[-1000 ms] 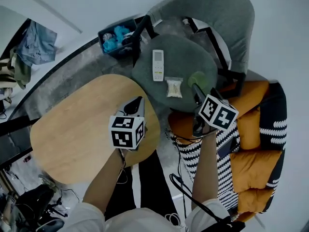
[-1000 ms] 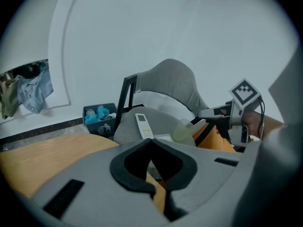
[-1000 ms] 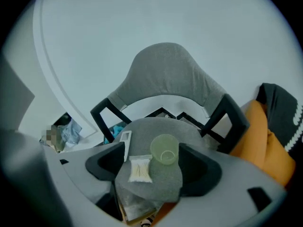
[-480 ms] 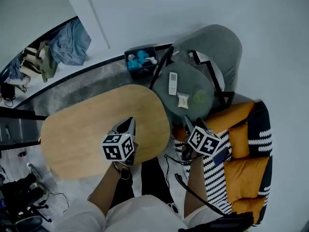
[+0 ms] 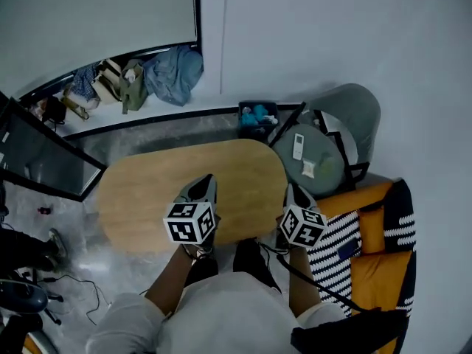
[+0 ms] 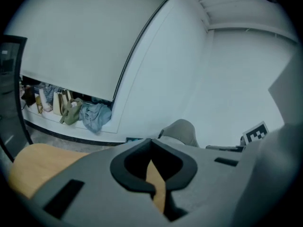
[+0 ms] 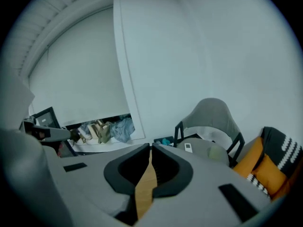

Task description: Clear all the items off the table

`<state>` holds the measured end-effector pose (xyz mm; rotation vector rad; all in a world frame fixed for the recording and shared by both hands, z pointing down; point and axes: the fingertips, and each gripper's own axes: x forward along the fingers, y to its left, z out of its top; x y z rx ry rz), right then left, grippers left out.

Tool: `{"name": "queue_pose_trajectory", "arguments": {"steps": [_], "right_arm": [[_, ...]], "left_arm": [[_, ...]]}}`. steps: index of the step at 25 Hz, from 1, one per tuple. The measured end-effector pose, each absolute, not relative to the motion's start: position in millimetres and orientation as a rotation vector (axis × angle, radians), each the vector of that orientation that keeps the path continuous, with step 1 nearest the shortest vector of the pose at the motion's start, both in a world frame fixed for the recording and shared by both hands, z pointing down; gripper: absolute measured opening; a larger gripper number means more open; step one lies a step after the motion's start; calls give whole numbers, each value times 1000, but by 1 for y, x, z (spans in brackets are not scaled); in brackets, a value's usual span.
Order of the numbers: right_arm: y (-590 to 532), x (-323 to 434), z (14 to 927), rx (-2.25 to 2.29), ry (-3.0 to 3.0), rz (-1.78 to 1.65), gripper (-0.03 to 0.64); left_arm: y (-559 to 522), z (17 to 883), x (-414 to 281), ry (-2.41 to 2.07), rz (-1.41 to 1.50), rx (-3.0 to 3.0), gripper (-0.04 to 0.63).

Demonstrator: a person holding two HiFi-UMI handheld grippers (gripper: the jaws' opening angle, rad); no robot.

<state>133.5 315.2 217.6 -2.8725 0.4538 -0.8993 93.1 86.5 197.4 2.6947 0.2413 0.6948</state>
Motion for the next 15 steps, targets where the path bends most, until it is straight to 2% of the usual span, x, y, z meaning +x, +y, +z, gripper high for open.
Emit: {"name": "queue_pose_trajectory", "arguments": {"steps": [7, 15], "right_arm": [[280, 61, 168, -3013, 473, -672, 25], [305, 47, 143, -3078, 461, -569, 25]], "left_arm": [[39, 150, 32, 277, 582, 2809, 3], [63, 125, 20, 272, 528, 2893, 3]]}}
